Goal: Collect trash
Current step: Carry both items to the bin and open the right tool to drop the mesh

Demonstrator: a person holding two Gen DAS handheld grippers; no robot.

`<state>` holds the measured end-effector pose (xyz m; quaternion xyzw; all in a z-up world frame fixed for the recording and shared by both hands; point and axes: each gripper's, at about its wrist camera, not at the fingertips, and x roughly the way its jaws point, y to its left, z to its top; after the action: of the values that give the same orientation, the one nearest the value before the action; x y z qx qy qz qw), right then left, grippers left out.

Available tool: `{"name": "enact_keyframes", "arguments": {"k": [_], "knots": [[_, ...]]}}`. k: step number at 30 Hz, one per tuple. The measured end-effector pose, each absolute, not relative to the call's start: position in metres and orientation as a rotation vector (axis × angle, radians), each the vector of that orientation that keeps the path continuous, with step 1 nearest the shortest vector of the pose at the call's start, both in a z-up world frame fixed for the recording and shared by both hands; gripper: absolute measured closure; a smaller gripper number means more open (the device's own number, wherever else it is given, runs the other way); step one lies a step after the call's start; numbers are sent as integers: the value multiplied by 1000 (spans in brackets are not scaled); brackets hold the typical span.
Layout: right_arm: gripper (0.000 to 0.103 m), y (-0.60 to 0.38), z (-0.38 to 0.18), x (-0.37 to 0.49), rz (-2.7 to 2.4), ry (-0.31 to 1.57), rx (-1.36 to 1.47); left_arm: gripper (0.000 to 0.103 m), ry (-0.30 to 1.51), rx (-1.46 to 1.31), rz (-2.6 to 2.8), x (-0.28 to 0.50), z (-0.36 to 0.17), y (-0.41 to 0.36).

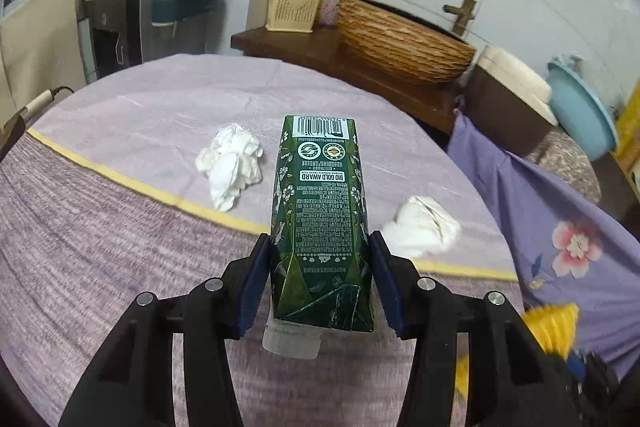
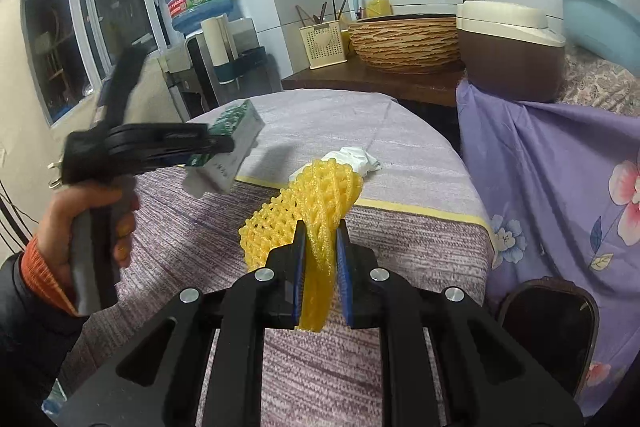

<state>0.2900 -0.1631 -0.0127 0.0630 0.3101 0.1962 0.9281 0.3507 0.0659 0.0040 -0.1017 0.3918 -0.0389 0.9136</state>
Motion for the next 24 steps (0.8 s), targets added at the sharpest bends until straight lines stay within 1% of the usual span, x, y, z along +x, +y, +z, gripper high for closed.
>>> {"name": "enact_keyframes", "arguments": {"k": [7,12,17,24], "knots": [[88,-176,-19,261,377,627,160,54,727,-134,-154,271,10,49],[88,-199,-25,237,339,626,199,54,698,-134,-203,230,6,30],[88,-233,-34,207,242,609,214,54,690,-162,-286,205,1,-3],[88,-299,-56,181,69,631,245,54,674,-112,-432,191,-4,-78]]}}
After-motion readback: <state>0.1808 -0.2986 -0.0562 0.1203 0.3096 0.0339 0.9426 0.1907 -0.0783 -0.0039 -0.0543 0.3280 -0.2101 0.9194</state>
